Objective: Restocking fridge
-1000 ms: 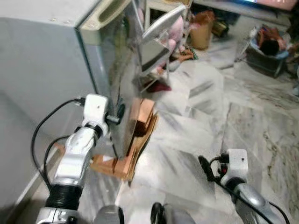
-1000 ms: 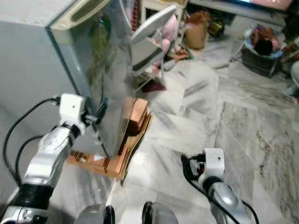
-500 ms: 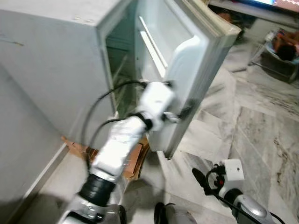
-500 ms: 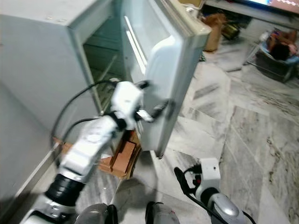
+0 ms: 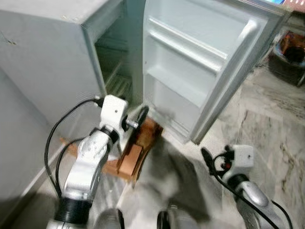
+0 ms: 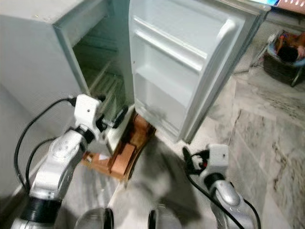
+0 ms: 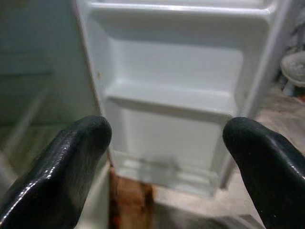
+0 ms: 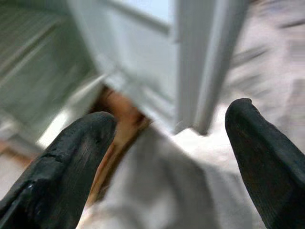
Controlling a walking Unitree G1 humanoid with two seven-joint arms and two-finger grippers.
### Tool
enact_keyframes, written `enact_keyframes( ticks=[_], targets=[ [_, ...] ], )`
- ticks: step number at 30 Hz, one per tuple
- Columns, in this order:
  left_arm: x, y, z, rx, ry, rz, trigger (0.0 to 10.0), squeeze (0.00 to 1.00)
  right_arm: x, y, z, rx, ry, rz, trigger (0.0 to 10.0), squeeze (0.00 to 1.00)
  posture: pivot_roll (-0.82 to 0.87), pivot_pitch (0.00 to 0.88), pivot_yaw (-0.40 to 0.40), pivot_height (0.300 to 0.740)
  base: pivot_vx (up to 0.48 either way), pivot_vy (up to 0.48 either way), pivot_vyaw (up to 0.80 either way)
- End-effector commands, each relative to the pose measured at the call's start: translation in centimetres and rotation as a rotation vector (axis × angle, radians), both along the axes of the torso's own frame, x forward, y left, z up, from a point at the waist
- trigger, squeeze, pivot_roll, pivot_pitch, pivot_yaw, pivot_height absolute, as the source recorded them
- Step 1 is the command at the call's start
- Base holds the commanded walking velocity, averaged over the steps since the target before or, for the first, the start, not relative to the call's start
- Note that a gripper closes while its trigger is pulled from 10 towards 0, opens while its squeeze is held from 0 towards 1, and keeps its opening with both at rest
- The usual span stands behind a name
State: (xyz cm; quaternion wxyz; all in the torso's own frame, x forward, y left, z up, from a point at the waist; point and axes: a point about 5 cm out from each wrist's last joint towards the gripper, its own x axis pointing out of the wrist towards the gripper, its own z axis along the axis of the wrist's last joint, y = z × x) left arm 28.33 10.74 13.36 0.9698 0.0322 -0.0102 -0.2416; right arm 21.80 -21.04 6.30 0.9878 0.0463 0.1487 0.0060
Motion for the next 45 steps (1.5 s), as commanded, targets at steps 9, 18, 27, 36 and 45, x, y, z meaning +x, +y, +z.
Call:
enact_keyframes(
  ticks=[9, 18, 27, 36, 45],
  targets=[
    [-2.1, 2.5, -1.0, 0.092, 0.015, 0.092, 10.0, 0.00, 1.2, 0.9, 0.8, 0.004, -0.070, -0.028, 10.0, 0.00, 0.07, 0.101, -0.036, 0.740, 0.000, -0.465, 0.00],
    [-3.0, 4.3, -1.3, 0.126, 0.041, 0.167, 10.0, 0.00, 3.1, 2.2, 3.1, 0.011, -0.187, 0.002, 10.0, 0.00, 0.07, 0.128, -0.035, 0.740, 0.223, -0.395, 0.24],
    [-3.1, 3.9, -1.8, 0.108, 0.070, 0.175, 10.0, 0.00, 2.7, 2.3, 3.4, 0.061, -0.222, -0.060, 10.0, 0.00, 0.05, 0.128, -0.034, 0.740, 0.337, -0.309, 0.42],
    [-2.9, 3.8, -1.9, 0.140, 0.045, 0.156, 10.0, 0.00, 3.4, 2.6, 3.3, 0.048, -0.198, -0.060, 10.0, 0.00, 0.05, 0.119, -0.036, 0.740, 0.462, 0.000, -0.62],
    [-2.8, 3.6, -2.1, 0.147, 0.040, 0.142, 10.0, 0.00, 3.9, 2.6, 3.4, 0.047, -0.202, -0.066, 10.0, 0.00, 0.05, 0.112, -0.033, 0.740, 0.450, 0.000, -0.80]
  ],
)
